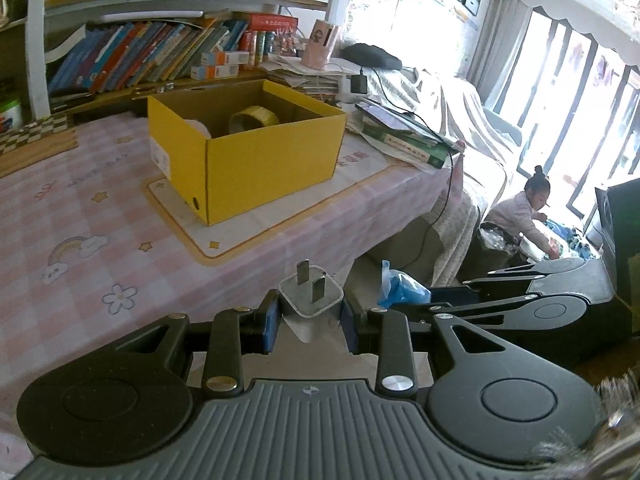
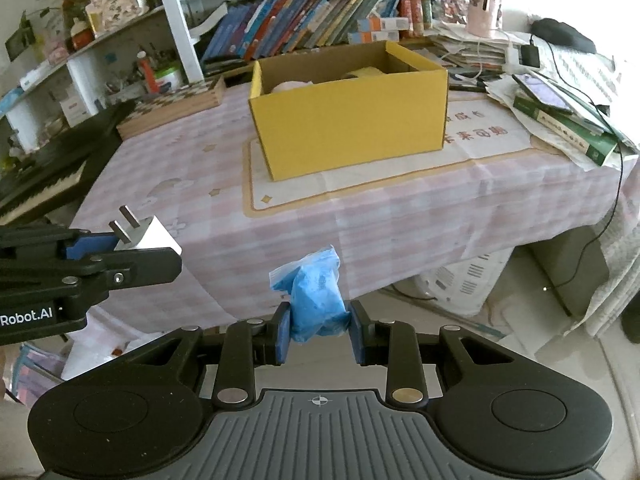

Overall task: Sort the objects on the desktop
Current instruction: 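Lift the charger plug and blue cloth and carry both toward the yellow box, then lower both into the yellow box and open both grippers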

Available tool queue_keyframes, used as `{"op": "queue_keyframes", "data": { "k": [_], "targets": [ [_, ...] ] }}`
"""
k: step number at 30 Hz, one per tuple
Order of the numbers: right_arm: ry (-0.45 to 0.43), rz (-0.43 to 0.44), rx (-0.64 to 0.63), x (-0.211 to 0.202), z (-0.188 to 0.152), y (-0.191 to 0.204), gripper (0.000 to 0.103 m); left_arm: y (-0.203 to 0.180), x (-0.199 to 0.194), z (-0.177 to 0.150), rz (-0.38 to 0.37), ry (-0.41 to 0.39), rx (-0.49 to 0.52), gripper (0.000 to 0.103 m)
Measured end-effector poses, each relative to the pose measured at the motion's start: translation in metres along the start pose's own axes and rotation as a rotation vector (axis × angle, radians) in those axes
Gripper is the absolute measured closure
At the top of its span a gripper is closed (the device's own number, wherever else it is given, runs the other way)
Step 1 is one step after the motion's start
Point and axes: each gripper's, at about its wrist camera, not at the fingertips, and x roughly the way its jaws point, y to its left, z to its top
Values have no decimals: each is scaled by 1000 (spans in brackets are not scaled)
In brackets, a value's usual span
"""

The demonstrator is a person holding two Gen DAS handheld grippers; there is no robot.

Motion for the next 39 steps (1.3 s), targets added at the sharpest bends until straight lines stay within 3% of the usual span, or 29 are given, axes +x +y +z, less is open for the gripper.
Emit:
{"op": "queue_keyframes", "data": {
  "k": [20,31,39],
  "targets": [
    [53,30,-22,31,33,-53,74,-22,57,32,14,21,-34,74],
    [16,77,-85,44,77,-95,74,-37,81,90,61,-86,-44,74],
    [-55,147,-146,49,130,-117,74,-35,90,143,152,-198,-47,74]
  ]
}}
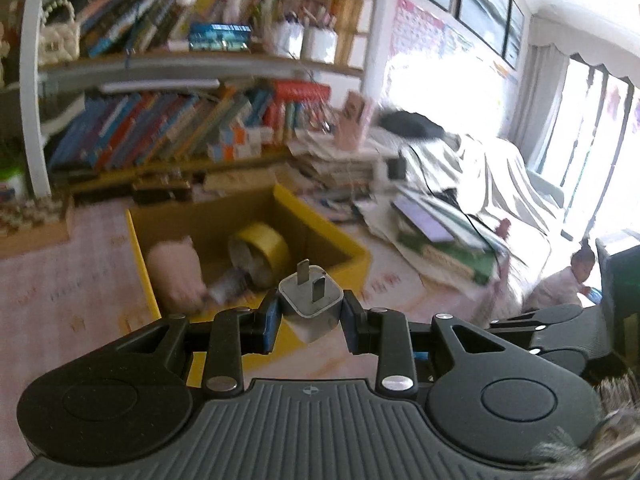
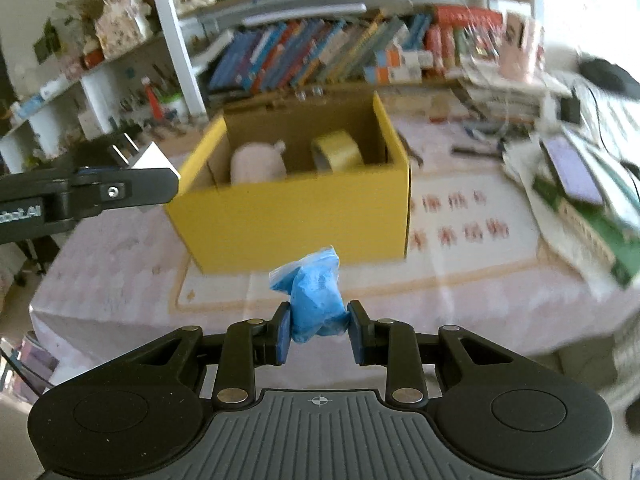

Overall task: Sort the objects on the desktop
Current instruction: 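Lower both into the yellow box and open both grippers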

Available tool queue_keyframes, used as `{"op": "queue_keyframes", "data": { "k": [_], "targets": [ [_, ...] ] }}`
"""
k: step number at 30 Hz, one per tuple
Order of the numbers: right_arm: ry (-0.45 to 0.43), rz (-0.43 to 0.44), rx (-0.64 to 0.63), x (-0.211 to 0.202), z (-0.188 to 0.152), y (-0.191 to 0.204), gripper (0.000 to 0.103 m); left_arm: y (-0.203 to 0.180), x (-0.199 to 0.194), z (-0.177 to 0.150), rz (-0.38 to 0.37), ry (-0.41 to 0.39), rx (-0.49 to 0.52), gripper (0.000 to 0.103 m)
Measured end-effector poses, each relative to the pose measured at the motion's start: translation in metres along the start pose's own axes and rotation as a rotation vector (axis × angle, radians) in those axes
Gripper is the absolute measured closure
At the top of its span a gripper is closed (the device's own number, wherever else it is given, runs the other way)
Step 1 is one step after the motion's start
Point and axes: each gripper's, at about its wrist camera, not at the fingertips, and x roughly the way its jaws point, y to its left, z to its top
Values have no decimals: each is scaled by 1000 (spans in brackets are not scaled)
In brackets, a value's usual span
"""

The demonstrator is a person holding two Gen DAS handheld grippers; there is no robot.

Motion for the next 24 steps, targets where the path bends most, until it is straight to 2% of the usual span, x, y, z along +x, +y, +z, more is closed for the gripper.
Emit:
{"op": "queue_keyframes", "data": {
  "k": [6,11,20,24],
  "targets": [
    [-102,57,-78,5,51,-14,74,1,25,26,88,-44,20,74],
    [-127,87,-143,28,83,-19,74,4,56,38,136,-29,28,74],
    [-27,132,-249,94,106,-16,74,19,116,32,202,95,18,74],
    [74,151,-286,126,110,-16,74,34,141,25,234,169,-1,74]
  ]
}}
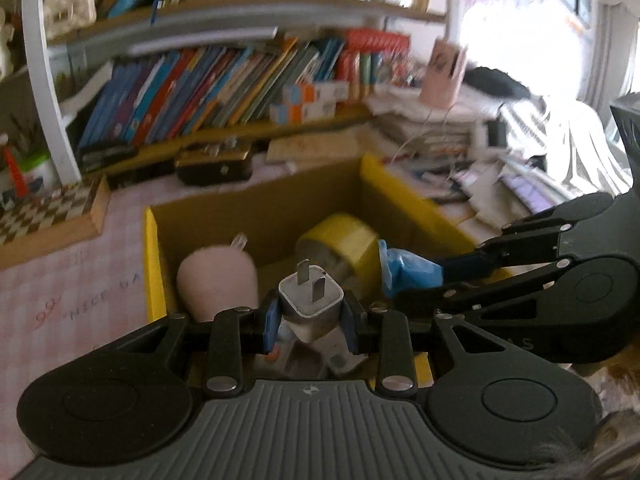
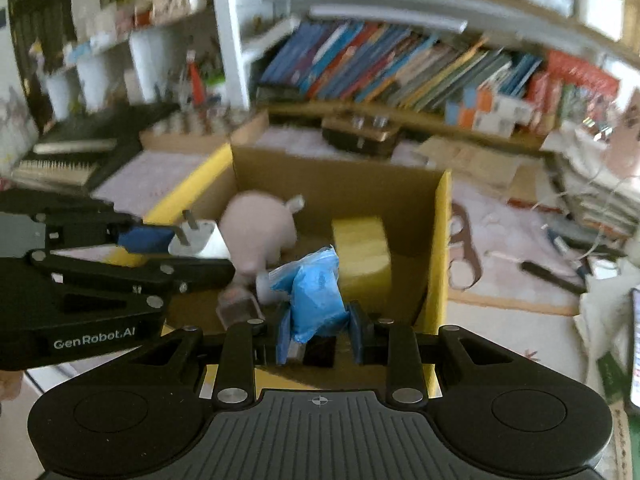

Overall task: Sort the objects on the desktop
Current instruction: 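Lower both into the yellow box and open both grippers, then raise both grippers out of the box and back away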

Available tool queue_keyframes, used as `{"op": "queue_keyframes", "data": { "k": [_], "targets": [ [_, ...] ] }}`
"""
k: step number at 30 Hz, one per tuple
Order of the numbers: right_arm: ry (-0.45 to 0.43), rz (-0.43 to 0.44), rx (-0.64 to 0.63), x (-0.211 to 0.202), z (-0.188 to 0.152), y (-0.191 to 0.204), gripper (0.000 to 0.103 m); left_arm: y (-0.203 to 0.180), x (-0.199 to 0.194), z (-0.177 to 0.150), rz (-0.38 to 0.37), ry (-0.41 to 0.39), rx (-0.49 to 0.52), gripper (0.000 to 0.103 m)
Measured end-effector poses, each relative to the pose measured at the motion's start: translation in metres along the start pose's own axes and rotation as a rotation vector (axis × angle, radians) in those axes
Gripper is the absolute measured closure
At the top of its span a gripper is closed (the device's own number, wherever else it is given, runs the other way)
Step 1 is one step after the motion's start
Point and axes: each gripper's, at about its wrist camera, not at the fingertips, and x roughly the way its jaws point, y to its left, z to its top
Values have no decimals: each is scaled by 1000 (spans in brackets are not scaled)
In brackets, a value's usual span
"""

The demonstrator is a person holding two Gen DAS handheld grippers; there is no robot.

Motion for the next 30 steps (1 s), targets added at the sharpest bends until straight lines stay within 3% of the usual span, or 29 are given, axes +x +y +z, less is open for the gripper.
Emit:
{"op": "queue_keyframes", "data": {
  "k": [3,7,12,19,21,22,24,26,30],
  "targets": [
    [57,16,-64,21,5,2,75,7,21,-3,17,70,-9,74],
    [139,108,-76,35,15,0,75,15,35,-3,29,126,-48,74],
    [186,163,-81,39,17,-4,75,14,38,-5,44,141,-60,74],
    [161,152,-39,38,13,-8,67,9,31,-7,86,108,-42,68],
    [143,155,-40,36,13,-10,66,8,22,-7,128,73,-37,49],
    [134,155,-36,34,13,-11,62,9,16,-6,159,48,-35,46],
    [90,160,-15,24,14,-12,53,11,0,-3,192,-2,-44,37],
    [20,147,12,9,15,-13,38,14,-19,1,223,-58,-67,29],
    [-129,65,54,-21,13,-4,34,21,-66,3,277,-213,-120,0]
  ]
}}
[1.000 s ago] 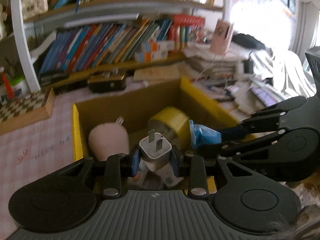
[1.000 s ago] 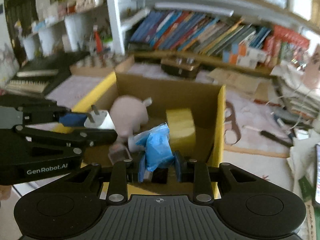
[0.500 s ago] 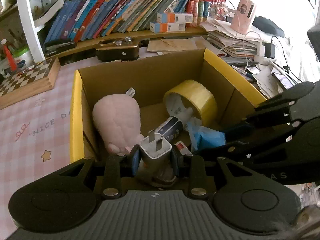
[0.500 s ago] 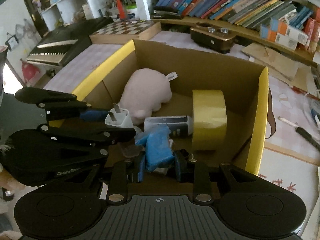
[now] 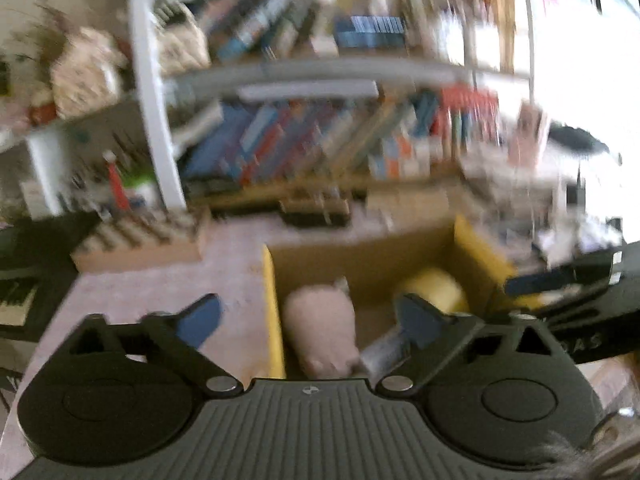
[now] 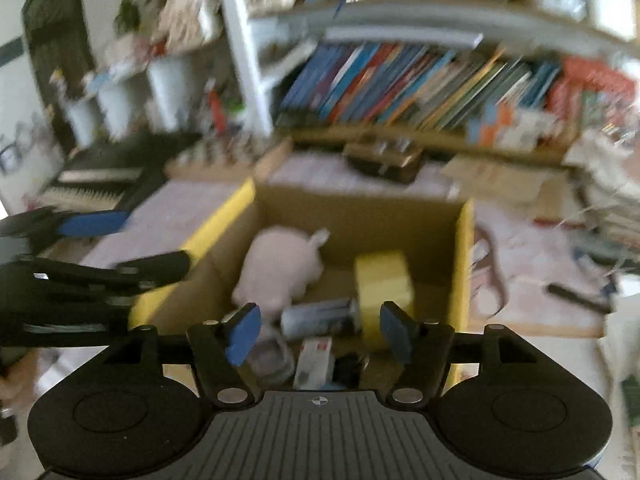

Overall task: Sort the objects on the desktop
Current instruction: 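Raise both grippers out of the box and back away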

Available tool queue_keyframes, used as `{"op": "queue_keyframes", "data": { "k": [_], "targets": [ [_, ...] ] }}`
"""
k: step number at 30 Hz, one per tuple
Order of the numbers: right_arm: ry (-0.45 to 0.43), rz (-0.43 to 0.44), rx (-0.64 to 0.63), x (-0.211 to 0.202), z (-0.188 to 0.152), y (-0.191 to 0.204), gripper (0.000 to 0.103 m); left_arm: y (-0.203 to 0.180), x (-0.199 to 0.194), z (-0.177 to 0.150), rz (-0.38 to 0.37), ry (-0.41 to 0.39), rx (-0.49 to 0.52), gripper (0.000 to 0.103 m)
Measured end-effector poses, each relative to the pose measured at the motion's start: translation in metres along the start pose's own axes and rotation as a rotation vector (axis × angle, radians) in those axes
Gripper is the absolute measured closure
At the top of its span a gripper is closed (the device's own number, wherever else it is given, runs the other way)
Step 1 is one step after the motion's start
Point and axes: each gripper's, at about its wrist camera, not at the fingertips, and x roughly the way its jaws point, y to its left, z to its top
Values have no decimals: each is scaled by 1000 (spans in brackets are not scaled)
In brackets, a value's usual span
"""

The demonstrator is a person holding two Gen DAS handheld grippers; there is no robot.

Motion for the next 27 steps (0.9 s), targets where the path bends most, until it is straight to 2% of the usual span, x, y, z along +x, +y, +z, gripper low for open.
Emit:
{"op": "queue_keyframes", "data": {
  "k": [2,6,9,13,18,27],
  "targets": [
    [-73,-45,26,-15,-3,5,25,10,-22,3,37,-63,-31,0],
    [-199,-132,75,-39,-14,21,22,28,-58,-5,119,-113,-84,0],
    [-251,-178,109,-55,-26,36,18,44,-84,-21,169,-126,-117,0],
    [-277,-220,119,-70,-45,58,18,65,-110,-46,231,-100,-160,0],
    [-298,-273,105,-88,-70,93,17,86,-136,-74,258,-80,-195,0],
    [-255,-319,109,-107,-114,151,15,98,-178,-117,204,-46,-173,0]
  ]
}}
